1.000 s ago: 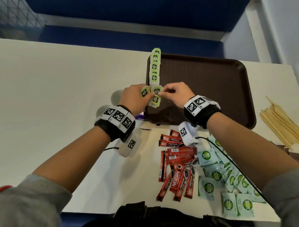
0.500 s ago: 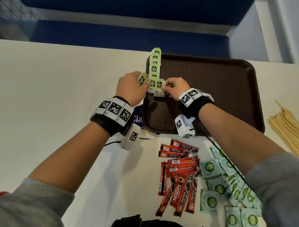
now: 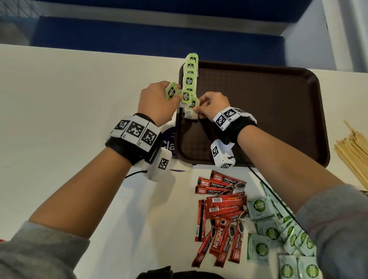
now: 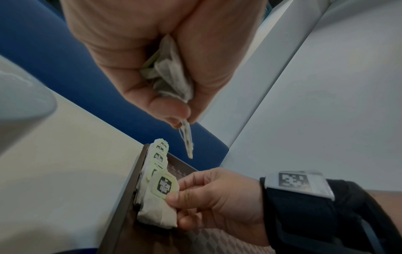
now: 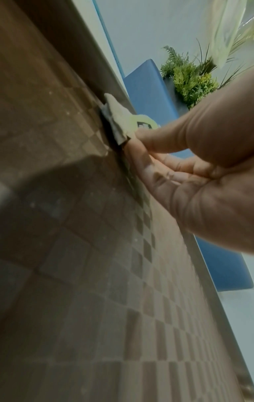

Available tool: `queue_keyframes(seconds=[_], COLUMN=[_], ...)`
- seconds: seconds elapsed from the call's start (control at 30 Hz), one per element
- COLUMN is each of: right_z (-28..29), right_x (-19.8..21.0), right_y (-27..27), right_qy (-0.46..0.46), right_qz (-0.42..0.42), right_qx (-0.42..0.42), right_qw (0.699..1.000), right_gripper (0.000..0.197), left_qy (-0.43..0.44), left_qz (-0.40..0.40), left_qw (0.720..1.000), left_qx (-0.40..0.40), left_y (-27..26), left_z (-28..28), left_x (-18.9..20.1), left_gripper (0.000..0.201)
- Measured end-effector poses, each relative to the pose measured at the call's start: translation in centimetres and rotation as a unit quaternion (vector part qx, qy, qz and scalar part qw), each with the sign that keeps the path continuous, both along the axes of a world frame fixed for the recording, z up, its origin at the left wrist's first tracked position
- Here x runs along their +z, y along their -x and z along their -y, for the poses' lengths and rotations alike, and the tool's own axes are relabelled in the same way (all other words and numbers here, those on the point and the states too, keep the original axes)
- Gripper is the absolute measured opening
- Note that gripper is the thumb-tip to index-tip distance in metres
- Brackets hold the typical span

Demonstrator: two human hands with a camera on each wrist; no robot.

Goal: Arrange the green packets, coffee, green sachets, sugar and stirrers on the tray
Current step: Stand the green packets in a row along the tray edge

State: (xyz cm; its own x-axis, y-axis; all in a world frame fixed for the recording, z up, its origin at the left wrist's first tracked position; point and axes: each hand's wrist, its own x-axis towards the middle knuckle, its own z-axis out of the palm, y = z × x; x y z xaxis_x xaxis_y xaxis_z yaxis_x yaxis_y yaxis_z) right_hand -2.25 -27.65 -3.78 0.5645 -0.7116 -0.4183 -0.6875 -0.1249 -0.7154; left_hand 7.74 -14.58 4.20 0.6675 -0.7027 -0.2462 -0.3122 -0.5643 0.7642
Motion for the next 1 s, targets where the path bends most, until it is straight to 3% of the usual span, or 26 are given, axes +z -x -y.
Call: queue_keyframes(seconds=[0.2,0.4,0.63,0.77,0.87,1.0], right_z=[-0.5,-0.7,-0.6,-1.0,-1.3,-1.4], right_x=[0.0,0.2,0.7,2.6,3.1,3.4], right_y=[-0.2,-0.4,-0.2,-0.1,0.3,0.3], right_qy=[0.006,0.009,0.077,-0.024,-0.054,-0.108], right_qz=[0.021,0.009,0.019,0.086,0.114,0.185], right_qx=[-0.024,-0.007,-0.007,0.008,0.06,0.025], right_qw=[0.999,1.0,0.997,0.996,0.99,0.976], right_gripper=[0.034,0.038,0.024,0.04,0.032,0.01], left_qy=[0.004,0.004,0.006,0.016,0.018,0.006], left_qz=[0.0,-0.002,-0.002,-0.008,-0.018,-0.032], left_qw=[1.0,1.0,1.0,1.0,1.0,0.999], left_qx=[0.0,0.0,-0.007,0.005,0.012,0.008], left_y=[0.0,0.2,0.5,0.7,0.9,1.1], left_z=[-0.3,-0.4,-0.4,-0.4,-0.5,-0.6], left_x=[0.0,-0.1,-0.5,-0.6,-0.8,-1.0], left_gripper=[0.024,0.023,0.025,0.024,0.023,0.025])
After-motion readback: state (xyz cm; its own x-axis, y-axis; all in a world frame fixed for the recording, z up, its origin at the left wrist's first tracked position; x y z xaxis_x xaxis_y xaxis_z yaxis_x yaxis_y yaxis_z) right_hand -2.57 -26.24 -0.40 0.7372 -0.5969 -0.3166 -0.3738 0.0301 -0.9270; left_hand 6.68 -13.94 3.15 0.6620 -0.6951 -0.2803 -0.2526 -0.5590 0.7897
